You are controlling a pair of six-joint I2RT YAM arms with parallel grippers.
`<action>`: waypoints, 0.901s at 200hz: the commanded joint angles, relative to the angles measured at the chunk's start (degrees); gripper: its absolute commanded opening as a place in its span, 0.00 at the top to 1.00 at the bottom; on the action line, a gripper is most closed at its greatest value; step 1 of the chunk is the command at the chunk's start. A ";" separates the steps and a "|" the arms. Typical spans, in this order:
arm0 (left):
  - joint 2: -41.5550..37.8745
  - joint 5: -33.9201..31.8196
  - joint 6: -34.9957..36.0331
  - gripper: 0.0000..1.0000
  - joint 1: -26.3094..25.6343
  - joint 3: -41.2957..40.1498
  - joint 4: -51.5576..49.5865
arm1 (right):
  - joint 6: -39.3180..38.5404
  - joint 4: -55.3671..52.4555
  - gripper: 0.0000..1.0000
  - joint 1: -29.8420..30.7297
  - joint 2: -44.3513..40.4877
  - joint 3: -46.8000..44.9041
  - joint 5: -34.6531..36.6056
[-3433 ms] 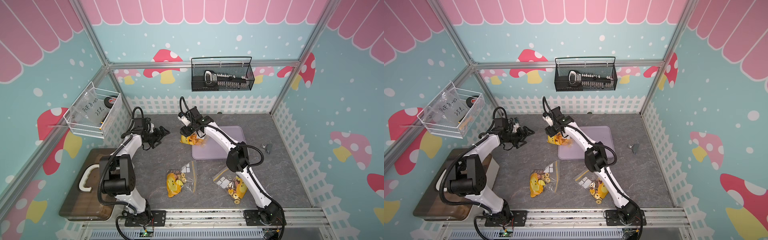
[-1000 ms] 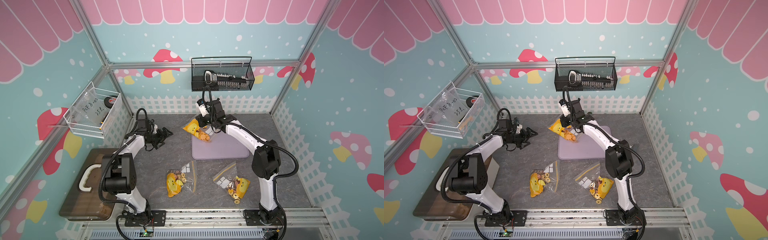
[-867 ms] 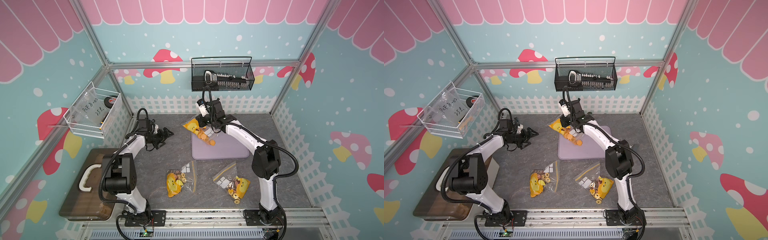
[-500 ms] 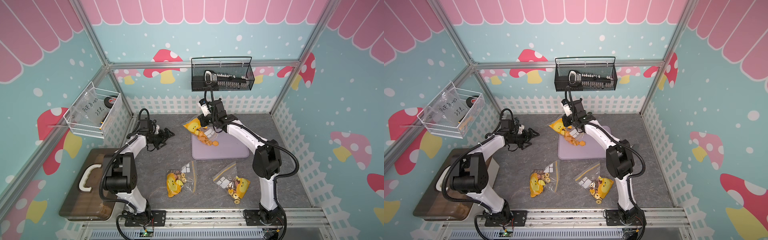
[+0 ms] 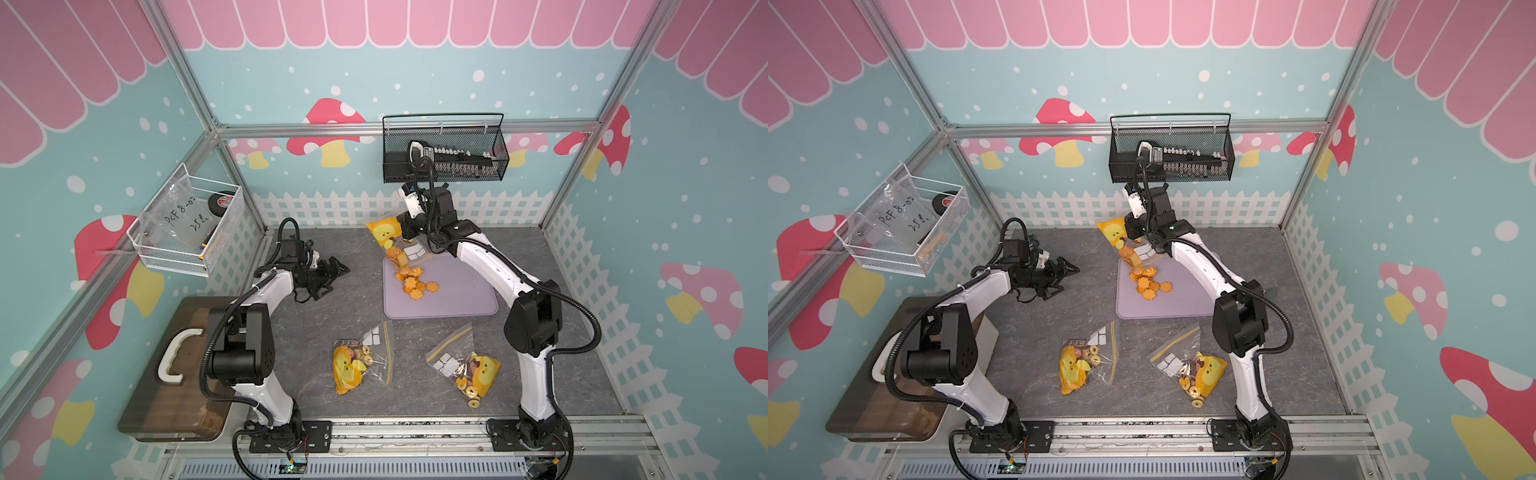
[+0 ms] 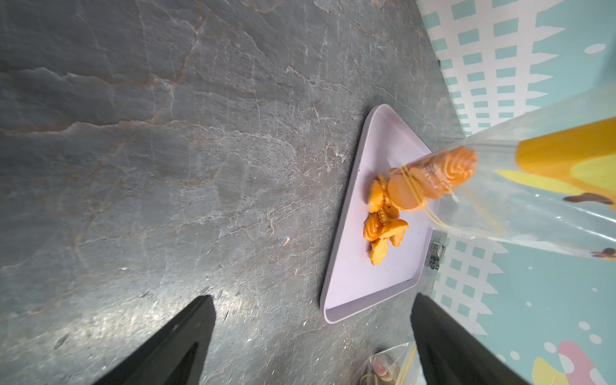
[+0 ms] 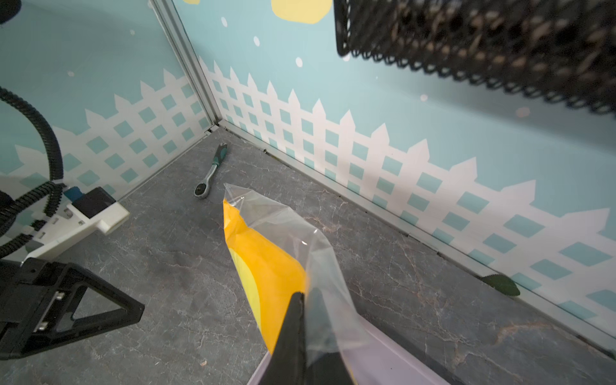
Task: Pour cookies out of the ziploc bag
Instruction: 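Pour the cookies out of the ziploc bag onto the tray.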
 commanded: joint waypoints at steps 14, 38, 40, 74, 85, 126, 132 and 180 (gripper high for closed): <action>0.71 -0.33 0.38 0.04 -0.15 0.96 0.35 | -1.17 0.21 1.00 -0.24 3.15 0.94 0.14; 0.77 -0.16 0.35 0.04 -0.07 1.06 0.35 | -1.09 0.57 1.00 -0.27 2.44 -0.82 0.65; 0.82 -0.15 0.44 0.04 -0.11 1.05 0.27 | -1.10 0.65 1.00 -0.28 2.29 -1.00 0.77; 1.03 -0.08 0.38 0.04 0.06 1.22 0.28 | -2.15 0.76 1.00 -0.24 -0.29 -4.60 1.93; 1.04 -0.01 0.35 0.04 0.13 1.31 0.29 | -2.55 0.73 1.00 -0.24 -1.30 -6.03 2.11; 1.20 0.33 0.14 0.04 0.22 1.32 0.43 | -3.80 0.94 1.00 -0.36 -5.45 -11.10 4.16; 1.24 0.38 0.07 0.04 0.20 1.27 0.53 | -4.01 0.89 1.00 -0.42 -6.12 -11.76 4.28; 1.14 0.47 -0.06 0.04 0.20 1.19 0.63 | -4.82 0.59 1.00 -1.70 -10.27 -15.95 5.53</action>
